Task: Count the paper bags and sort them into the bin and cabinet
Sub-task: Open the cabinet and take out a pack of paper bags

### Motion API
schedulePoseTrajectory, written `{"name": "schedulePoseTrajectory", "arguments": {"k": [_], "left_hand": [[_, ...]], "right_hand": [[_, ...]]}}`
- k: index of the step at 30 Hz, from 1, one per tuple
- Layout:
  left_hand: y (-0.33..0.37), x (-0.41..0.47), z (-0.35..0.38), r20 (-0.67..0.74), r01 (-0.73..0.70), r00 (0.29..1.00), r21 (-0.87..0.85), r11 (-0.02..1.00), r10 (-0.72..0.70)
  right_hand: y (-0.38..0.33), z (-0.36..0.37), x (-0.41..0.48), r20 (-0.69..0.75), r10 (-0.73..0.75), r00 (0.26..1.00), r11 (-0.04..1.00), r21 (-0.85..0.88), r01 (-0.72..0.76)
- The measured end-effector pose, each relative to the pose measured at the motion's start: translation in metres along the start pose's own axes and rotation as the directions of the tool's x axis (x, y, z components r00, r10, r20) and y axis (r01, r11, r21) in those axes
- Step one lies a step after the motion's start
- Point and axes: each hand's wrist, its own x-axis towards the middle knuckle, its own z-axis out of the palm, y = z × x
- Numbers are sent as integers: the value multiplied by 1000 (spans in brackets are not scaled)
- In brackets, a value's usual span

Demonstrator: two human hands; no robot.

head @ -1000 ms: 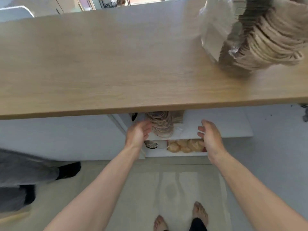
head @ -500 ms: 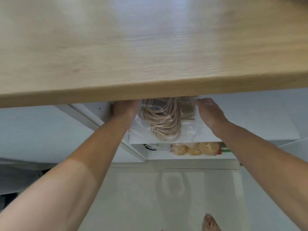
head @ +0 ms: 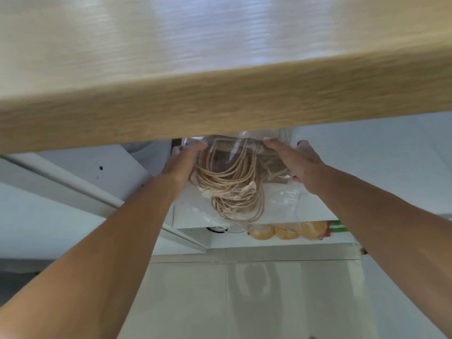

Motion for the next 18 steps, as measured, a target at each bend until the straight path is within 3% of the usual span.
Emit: {"name": "schedulePoseTrajectory", "arguments": {"k": [6,13,18], "left_hand": [[-4,-7,13,-41,25,999,-14,1000,-25],[-18,-12,9,69,60,996,-31,998,-58],[-25,-28,13,100,50,994,-118,992,-38]], "right_hand": [[7,-2,-6,50,23,998,998,56,-26],[23,-6,-23,12,57,998,998,33,-58],[26,-15,-37,163,25,986,960,272,-69]]}}
